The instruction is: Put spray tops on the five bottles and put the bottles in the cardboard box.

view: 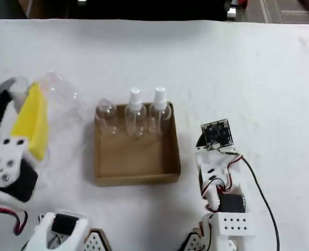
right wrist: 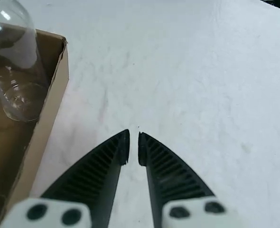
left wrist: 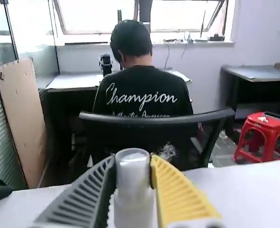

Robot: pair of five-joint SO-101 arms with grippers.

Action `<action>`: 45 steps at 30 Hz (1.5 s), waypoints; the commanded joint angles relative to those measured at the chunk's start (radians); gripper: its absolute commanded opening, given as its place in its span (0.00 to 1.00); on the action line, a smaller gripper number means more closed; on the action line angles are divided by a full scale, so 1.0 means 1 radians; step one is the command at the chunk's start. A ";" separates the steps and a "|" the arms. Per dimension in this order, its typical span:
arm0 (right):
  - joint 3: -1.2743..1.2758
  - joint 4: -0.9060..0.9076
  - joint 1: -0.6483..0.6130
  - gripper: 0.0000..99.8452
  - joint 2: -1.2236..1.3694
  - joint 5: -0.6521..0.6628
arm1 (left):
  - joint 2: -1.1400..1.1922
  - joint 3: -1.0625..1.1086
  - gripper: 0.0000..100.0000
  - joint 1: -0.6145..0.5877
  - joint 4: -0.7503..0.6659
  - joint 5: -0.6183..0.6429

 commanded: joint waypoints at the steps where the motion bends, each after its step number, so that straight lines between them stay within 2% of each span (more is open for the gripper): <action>1: -0.008 -0.019 -0.001 0.02 -0.010 0.011 | -0.133 0.428 0.02 0.012 -0.388 -0.003; 5: -0.008 -0.019 -0.002 0.02 -0.010 0.011 | -0.203 0.736 0.02 0.018 -0.692 0.000; 9: -0.008 -0.022 -0.002 0.02 -0.010 0.011 | -0.213 0.934 0.02 0.016 -0.902 0.057; 17: -0.008 -0.025 -0.002 0.02 -0.010 0.011 | -0.211 1.212 0.02 0.016 -1.254 0.115; 23: -0.008 -0.025 -0.002 0.02 -0.008 0.011 | -0.194 1.338 0.02 0.016 -1.436 0.115; 30: -0.008 -0.025 -0.002 0.02 -0.008 0.011 | -0.045 1.343 0.02 0.013 -1.507 0.153; 35: -0.008 -0.027 -0.002 0.02 -0.008 0.011 | -0.035 1.346 0.02 0.018 -1.504 0.190; 45: -0.008 -0.027 -0.002 0.02 -0.008 0.011 | -0.033 1.404 0.02 0.016 -1.507 0.184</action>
